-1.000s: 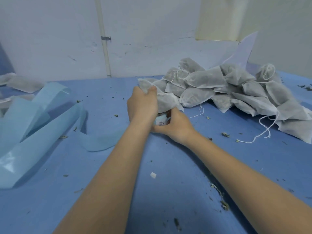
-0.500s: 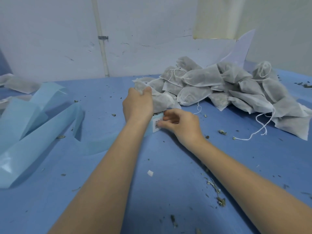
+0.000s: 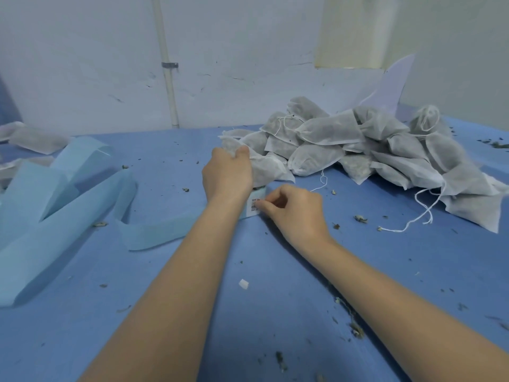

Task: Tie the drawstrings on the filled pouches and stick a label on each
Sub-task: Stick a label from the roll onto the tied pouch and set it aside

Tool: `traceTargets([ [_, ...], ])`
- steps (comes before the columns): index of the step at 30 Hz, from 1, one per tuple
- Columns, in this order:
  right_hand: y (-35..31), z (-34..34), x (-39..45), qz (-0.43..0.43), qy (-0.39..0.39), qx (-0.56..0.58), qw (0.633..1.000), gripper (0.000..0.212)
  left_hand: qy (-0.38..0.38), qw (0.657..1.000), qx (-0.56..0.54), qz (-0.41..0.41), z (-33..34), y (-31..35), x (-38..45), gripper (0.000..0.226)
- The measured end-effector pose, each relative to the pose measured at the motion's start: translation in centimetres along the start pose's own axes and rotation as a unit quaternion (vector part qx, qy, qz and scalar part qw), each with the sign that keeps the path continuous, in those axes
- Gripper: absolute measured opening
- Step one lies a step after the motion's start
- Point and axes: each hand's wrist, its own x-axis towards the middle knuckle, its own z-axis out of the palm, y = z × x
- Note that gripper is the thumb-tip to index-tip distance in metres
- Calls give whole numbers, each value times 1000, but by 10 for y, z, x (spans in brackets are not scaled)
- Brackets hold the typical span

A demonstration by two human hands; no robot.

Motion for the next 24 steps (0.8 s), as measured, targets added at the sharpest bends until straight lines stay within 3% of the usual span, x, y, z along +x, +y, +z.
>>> traceTargets([
  [5,-4,3,-9,-93,-4,-47,995,12,1,1000,-6,1,2,-1,0,39],
  [11,-8,-2,-17,-144,-106,-5,984,11,-3,1000,-3,4,1,-3,2,40],
  [20,-11,-25,-22,-114,-238,59,963,15,-12,1000,-12,1,0,-5,4,43],
  [24,-15,-38,-21,-87,-268,171,944,10,-20,999,-45,-7,-3,-6,5,38],
])
